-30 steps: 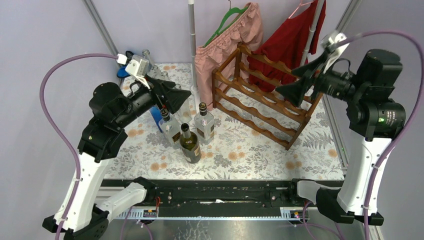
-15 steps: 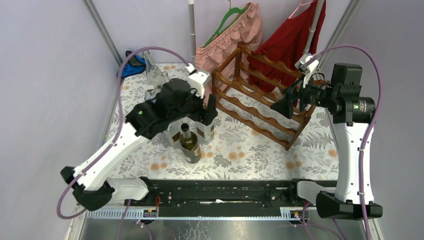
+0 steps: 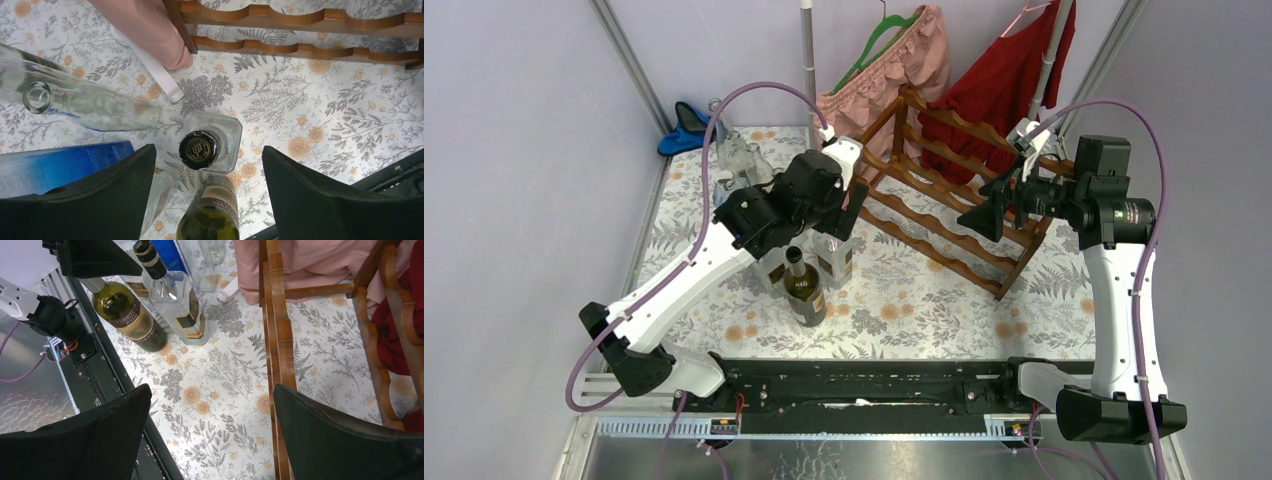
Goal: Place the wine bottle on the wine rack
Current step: Pick up the wine bottle from the center of the board.
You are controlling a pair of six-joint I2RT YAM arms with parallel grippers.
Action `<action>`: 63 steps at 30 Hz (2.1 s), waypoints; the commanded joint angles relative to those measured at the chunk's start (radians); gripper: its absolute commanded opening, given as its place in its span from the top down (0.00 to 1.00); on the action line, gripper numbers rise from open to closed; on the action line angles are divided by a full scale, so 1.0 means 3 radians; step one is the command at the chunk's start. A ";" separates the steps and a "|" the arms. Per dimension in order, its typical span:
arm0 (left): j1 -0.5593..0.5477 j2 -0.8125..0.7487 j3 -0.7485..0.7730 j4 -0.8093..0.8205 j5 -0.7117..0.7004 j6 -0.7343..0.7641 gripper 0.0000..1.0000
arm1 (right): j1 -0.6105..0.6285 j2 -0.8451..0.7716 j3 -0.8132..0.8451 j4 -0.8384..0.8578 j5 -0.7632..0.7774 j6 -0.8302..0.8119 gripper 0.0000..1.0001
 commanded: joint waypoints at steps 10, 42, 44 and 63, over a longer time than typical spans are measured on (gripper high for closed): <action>-0.0012 -0.0160 0.0806 -0.1218 0.0262 -0.0240 0.15 | -0.0005 -0.0016 -0.0109 0.0364 -0.0348 0.0129 0.00; -0.0012 -0.0501 -0.0309 -0.1047 0.0343 -0.0461 0.39 | -0.0005 -0.0083 -0.0368 0.0527 -0.0409 0.0237 0.00; -0.0012 -0.0461 -0.0254 -0.1079 0.0340 -0.0446 0.40 | -0.0002 -0.0077 -0.0373 0.0541 -0.0415 0.0247 0.00; 0.0089 -0.0290 -0.0242 -0.1167 0.0449 -0.0218 0.44 | 0.0020 -0.0101 -0.0388 0.0496 -0.0398 0.0208 0.00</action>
